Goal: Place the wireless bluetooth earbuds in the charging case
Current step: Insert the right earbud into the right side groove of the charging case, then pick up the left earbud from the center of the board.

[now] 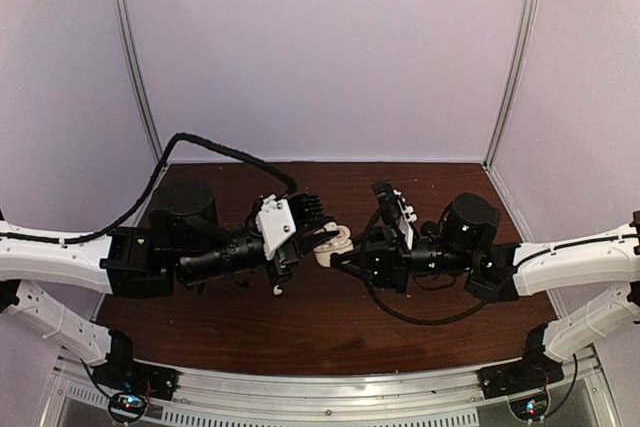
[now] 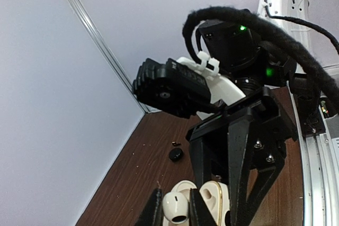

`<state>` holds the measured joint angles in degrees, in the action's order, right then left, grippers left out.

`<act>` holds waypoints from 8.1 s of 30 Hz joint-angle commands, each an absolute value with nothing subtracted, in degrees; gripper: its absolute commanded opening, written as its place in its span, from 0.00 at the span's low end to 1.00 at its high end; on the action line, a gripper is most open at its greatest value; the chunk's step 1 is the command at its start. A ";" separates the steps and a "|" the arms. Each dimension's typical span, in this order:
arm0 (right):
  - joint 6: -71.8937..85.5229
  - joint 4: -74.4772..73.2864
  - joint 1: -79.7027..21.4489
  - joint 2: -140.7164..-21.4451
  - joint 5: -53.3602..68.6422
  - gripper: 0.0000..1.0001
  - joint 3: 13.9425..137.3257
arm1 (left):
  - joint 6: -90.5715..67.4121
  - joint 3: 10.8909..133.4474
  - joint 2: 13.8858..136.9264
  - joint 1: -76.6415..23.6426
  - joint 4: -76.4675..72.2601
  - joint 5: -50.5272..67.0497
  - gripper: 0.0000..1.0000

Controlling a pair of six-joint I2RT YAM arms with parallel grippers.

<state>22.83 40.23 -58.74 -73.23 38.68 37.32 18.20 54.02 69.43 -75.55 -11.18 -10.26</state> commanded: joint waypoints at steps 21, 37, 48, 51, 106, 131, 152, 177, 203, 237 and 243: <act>21.19 39.74 -59.15 -71.99 38.39 0.00 40.34 | 21.44 58.81 74.78 -77.15 -13.34 -12.44 0.15; 21.06 38.53 -59.19 -69.37 28.70 0.00 41.03 | 20.79 60.18 76.63 -78.43 -11.59 -13.74 0.14; 20.30 34.92 -59.53 -68.29 22.74 0.00 41.84 | 19.16 62.20 79.51 -79.56 -11.98 -19.37 0.12; 20.30 34.50 -59.59 -67.41 20.67 0.00 41.75 | 18.33 62.23 79.63 -79.63 -12.18 -20.38 0.11; 14.61 27.73 -59.33 -65.19 10.51 0.00 44.31 | 13.88 61.52 79.07 -80.50 -7.79 -14.55 0.17; 12.09 29.45 -59.22 -65.46 16.17 0.00 42.16 | 14.57 59.97 73.22 -80.46 -7.86 -15.73 0.41; 14.72 35.96 -58.45 -67.10 25.74 0.00 36.56 | -6.40 59.61 66.01 -74.29 -5.89 -10.51 0.98; 15.56 34.85 -58.36 -67.71 31.08 0.00 38.32 | -13.42 65.09 75.45 -67.48 -0.53 -4.21 0.92; 10.31 31.00 -58.36 -64.68 28.44 0.00 37.43 | -10.31 59.98 68.70 -65.91 -1.53 3.02 0.92; 7.08 24.68 -57.92 -51.32 24.16 0.00 25.68 | -15.89 59.37 95.64 -52.72 33.15 -4.38 0.68; 6.94 23.78 -57.83 -50.16 23.47 0.00 25.27 | -18.98 58.86 98.87 -51.36 29.10 -1.08 0.59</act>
<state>6.81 23.29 -58.13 -51.40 24.14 26.13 -17.12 58.19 98.41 -52.31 32.29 -2.92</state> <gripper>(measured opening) 0.238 0.601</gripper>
